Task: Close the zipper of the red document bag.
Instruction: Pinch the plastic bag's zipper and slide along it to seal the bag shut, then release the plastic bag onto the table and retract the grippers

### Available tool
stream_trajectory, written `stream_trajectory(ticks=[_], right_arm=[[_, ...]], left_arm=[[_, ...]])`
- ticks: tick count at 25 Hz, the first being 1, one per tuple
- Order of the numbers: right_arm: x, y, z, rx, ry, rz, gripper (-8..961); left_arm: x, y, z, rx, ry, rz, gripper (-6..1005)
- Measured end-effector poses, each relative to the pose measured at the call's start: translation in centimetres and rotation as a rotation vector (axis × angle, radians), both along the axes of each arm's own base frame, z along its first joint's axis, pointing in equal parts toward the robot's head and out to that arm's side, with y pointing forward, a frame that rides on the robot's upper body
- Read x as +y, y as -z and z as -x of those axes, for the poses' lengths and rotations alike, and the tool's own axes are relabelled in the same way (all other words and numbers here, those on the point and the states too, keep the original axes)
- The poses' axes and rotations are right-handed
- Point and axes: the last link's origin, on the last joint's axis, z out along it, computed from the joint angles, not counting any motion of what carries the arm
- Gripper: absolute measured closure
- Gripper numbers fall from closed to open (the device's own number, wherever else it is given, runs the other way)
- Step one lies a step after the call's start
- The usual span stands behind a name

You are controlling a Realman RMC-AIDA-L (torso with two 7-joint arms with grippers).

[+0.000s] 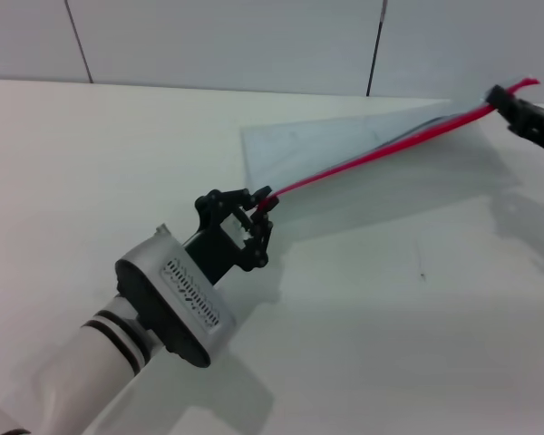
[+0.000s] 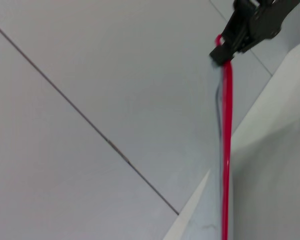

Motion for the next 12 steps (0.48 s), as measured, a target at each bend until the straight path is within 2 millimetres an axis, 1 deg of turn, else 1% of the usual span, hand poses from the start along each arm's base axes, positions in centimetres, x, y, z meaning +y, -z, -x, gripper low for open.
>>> stream_trajectory(ticks=[4, 12], right_arm=[[-0.43, -0.74, -1.08, 0.004, 0.029, -0.031, 937], [-0.30, -0.65, -0.78, -0.017, 0.009, -0.024, 937]], left_arm=[[-0.19, -0.19, 0.55, 0.005, -0.011, -0.007, 920], [-0.10, -0.38, 0.70, 0.004, -0.015, -0.014, 932]])
